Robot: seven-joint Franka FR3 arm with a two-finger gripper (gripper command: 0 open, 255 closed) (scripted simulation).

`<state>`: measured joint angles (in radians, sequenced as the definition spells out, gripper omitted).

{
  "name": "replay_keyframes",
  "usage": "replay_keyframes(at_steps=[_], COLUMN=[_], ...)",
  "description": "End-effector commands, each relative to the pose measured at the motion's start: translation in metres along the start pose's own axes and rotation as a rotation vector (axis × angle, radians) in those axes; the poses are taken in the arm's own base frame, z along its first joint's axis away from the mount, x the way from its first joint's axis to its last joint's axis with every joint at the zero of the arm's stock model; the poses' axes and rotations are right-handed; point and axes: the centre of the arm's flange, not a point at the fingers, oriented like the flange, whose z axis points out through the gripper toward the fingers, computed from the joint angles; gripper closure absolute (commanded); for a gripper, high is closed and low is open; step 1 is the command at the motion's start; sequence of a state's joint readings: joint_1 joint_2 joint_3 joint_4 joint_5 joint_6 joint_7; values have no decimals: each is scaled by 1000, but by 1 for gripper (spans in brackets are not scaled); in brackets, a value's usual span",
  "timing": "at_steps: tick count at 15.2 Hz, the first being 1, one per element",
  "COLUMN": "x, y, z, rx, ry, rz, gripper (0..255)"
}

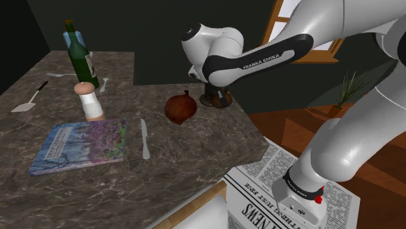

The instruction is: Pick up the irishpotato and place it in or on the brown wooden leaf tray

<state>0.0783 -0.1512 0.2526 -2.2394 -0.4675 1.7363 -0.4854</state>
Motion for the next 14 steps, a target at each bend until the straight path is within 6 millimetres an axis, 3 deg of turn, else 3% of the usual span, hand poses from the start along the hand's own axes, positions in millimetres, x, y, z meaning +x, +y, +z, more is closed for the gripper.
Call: replay_keyframes(at_steps=[1,14], x=[18,134], y=[21,135], z=[-6,-60], rx=[0,1], ry=[0,0], rz=[0,0], gripper=[255,255])
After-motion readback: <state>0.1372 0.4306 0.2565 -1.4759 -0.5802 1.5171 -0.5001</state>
